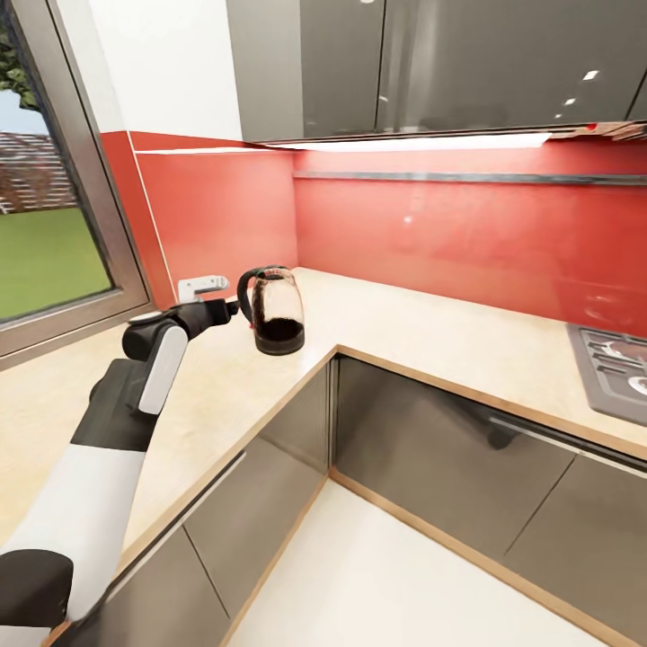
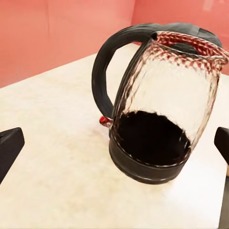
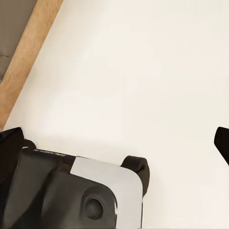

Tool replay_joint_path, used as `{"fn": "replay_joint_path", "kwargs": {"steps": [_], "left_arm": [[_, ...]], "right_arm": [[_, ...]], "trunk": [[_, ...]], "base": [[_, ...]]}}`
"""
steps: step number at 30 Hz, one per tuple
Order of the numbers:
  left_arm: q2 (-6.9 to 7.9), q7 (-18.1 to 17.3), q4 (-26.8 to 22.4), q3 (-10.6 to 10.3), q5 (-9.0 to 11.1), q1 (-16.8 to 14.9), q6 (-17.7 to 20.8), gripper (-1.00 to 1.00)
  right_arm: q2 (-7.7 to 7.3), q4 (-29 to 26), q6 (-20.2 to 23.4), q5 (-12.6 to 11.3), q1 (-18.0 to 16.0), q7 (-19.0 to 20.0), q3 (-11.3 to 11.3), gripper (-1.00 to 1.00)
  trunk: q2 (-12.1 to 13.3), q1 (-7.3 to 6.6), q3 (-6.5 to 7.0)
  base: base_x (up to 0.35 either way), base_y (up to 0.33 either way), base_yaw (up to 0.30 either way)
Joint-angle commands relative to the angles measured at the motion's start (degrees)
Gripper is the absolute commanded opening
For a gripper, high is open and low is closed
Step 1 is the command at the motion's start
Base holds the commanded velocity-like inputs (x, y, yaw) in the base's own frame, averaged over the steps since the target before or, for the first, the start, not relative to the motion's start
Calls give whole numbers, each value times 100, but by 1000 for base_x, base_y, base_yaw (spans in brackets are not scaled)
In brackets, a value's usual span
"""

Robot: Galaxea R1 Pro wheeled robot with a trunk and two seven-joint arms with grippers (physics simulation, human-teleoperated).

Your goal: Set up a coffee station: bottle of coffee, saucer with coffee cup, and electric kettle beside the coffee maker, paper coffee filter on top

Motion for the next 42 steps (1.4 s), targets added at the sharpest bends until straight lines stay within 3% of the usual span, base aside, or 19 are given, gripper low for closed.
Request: {"fn": "replay_joint_path", "kwargs": {"steps": [1, 4, 14, 21, 25, 29, 30, 33, 40, 42], "left_arm": [[7, 56, -1, -15, 60, -5, 7, 100], [7, 55, 7, -46, 58, -1, -14, 100], [7, 54, 16, -72, 57, -2, -22, 100], [43, 48, 198, -86, 50, -4, -65, 100], [75, 35, 480, -100, 48, -3, -414, 100], [100, 29, 844, -244, -21, -3, -789, 100], [114, 28, 996, -339, -165, -3, -1068, 100], [128, 24, 1213, -483, -346, -5, -1420, 100], [146, 20, 1492, -548, -433, -2, -1596, 100], [217, 16, 1532, -554, -442, -5, -1612, 100]], "right_arm": [[25, 23, -36, -46, -11, 20, 46, 100], [129, 17, -44, 2, 137, 16, 53, 100], [151, 15, -45, 136, 270, -22, 55, 100], [159, 14, -45, 145, 277, -319, 56, 100], [160, 14, -45, 146, 277, -345, 55, 100], [160, 14, -45, 146, 278, -354, 55, 100], [160, 14, -45, 146, 278, -356, 57, 100], [161, 14, -45, 146, 278, -357, 56, 100], [161, 14, -45, 146, 278, -374, 55, 100], [161, 14, -45, 146, 278, -384, 57, 100]], "trunk": [[-4, 0, -6], [-4, 0, -6], [-4, 0, -6], [-4, 0, -6], [-4, 0, -6], [-4, 0, -6], [-4, 0, -6], [-4, 0, -6], [-4, 0, -6], [-4, 0, -6]], "base": [[20, 0, 0], [118, 0, 0], [138, 0, 0], [70, 0, 0], [30, 0, 0], [9, 0, 0], [3, 0, 0], [1, 0, 0], [0, 0, 0], [0, 3, 0]]}}
